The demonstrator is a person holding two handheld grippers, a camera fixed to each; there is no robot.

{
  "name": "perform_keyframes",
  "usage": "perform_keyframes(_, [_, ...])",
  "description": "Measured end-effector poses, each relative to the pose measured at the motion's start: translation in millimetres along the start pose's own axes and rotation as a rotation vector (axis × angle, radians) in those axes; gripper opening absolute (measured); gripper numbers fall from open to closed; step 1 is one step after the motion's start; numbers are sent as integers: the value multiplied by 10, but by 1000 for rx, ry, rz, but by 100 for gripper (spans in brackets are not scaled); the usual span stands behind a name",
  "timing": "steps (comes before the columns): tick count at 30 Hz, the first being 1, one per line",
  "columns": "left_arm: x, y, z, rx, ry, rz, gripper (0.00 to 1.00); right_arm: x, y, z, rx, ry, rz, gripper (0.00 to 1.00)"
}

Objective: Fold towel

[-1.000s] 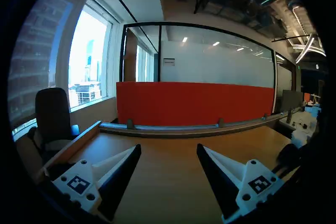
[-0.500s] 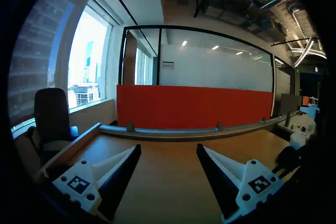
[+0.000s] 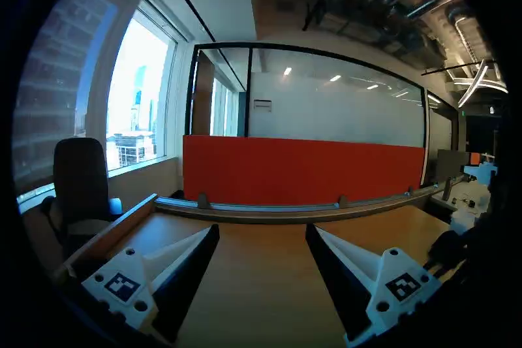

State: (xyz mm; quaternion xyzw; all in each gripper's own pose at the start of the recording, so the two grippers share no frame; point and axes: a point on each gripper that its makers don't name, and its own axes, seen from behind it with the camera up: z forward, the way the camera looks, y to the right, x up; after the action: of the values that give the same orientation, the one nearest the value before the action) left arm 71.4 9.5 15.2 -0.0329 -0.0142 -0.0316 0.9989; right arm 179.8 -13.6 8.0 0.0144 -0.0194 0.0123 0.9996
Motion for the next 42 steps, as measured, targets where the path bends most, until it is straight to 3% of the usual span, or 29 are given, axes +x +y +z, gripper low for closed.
perform_keyframes(6, [-93, -32, -3, 4, -20, -1, 98, -12, -39, -1, -6, -16, -4, 100])
perform_keyframes(15, [-75, -56, 6, 32, 15, 18, 98, 38, -164, -13, 7, -30, 30, 100])
perform_keyframes(24, [-255, -160, -1, 70, 22, 72, 98, 57, -212, -16, -5, -40, 47, 100])
perform_keyframes(42, [-750, -80, -15, 78, 65, 134, 98, -89, -140, -93, -56, -26, 81, 100])
